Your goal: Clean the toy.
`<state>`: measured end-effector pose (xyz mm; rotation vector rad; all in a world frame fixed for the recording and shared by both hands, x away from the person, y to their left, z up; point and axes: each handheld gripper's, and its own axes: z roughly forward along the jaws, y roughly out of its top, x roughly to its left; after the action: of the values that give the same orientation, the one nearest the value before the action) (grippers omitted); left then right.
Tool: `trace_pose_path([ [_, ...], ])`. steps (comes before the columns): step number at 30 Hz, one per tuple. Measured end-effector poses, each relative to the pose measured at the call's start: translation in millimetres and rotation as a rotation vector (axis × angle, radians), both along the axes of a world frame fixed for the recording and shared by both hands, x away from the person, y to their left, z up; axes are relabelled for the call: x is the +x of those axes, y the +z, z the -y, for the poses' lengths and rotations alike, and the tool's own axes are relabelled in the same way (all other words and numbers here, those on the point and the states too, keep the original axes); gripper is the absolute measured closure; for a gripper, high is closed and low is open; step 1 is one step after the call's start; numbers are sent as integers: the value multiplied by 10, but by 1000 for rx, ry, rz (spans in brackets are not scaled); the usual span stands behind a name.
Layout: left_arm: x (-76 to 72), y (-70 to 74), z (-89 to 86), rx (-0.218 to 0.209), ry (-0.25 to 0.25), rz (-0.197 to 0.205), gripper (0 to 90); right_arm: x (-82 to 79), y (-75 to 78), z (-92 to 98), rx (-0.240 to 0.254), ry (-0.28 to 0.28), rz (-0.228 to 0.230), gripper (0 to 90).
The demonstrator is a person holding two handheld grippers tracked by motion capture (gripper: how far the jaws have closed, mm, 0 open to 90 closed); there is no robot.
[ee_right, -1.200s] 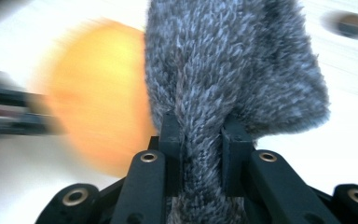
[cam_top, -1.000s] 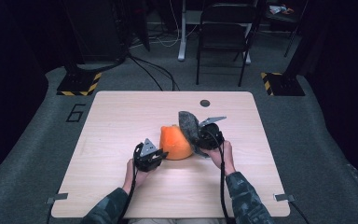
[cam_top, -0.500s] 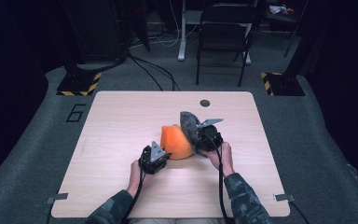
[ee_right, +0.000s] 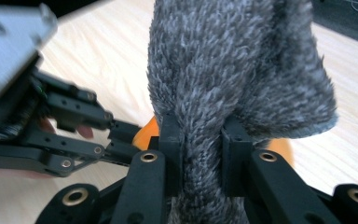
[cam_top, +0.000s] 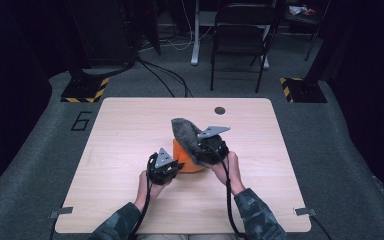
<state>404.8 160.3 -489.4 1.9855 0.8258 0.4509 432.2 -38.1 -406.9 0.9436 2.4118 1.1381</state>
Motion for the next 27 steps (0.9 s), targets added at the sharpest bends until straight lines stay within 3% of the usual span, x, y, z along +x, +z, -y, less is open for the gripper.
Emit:
trace_pose_path([
  [1, 5, -12, 6, 8, -1, 4, 799, 14, -67, -28, -33, -6, 0, 743],
  [3, 2, -38, 13, 6, -4, 7, 793, 59, -165, 2, -45, -22, 0, 743],
  [6, 6, -37, 8, 10, -2, 20, 790, 81, -156, 64, -58, -58, 8, 742],
  [8, 8, -39, -2, 11, -10, 22, 786, 106, -172, 109, -100, -65, 31, 741],
  [11, 9, -34, 0, 8, -16, 33, 753, 144, -213, 163, -105, -89, 13, 740],
  [13, -7, -19, -1, 15, -6, 44, 665, 160, -229, 184, -93, -97, 1, 740],
  [15, -38, -14, -2, 41, 1, 67, 560, 163, -244, 195, -88, -96, -7, 741],
  [18, -65, -84, 36, 125, 0, 78, 464, 181, -269, 208, -84, -103, -10, 741],
  [20, -59, -127, 47, 137, 7, 86, 534, 185, -278, 205, -84, -100, -13, 741],
  [24, -38, -145, 39, 101, 13, 92, 712, 193, -284, 207, -90, -102, -8, 740],
  [27, -53, -128, 45, 88, 15, 101, 766, 201, -254, 229, -71, -111, -14, 739],
])
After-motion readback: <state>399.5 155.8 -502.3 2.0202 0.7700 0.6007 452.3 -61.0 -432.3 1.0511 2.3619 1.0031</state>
